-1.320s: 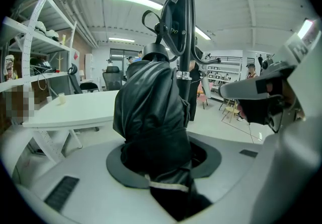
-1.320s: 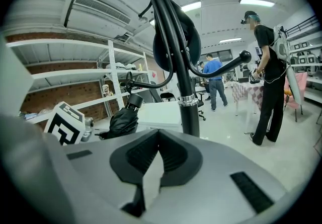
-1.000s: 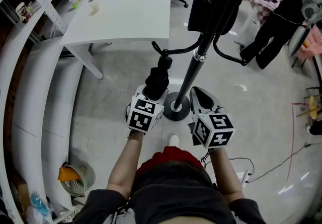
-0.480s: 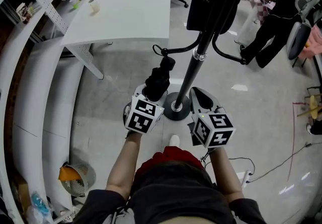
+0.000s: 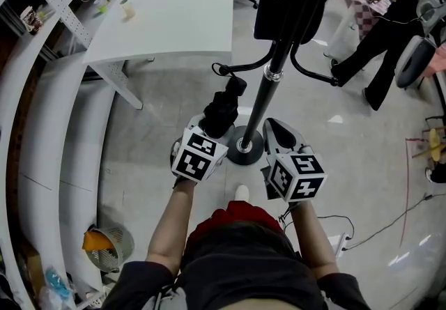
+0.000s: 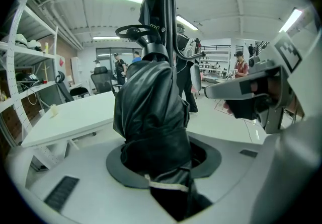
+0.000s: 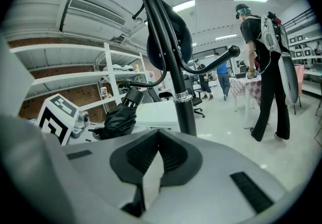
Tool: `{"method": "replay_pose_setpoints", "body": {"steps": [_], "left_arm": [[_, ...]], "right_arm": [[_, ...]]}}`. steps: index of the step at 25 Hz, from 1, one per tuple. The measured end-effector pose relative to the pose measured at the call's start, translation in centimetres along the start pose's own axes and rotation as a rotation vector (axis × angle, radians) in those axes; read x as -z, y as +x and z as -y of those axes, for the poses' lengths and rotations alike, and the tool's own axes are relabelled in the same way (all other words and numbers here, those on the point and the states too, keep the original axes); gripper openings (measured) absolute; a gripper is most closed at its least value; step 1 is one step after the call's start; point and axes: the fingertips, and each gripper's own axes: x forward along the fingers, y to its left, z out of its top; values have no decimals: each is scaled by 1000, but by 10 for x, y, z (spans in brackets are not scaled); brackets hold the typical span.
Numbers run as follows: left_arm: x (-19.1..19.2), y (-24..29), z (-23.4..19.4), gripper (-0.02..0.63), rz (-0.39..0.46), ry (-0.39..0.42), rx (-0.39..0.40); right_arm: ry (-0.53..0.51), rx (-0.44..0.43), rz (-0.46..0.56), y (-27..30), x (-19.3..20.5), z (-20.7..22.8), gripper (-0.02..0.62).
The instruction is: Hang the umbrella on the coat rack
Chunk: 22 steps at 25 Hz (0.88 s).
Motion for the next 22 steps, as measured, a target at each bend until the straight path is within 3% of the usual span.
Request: {"method": "replay_pose_setpoints", "body": {"steps": [22], "left_arm": [[-4, 14, 4, 161, -28, -39, 136]], "right_arm": [[16, -16, -16, 2, 5, 6, 18]]}}
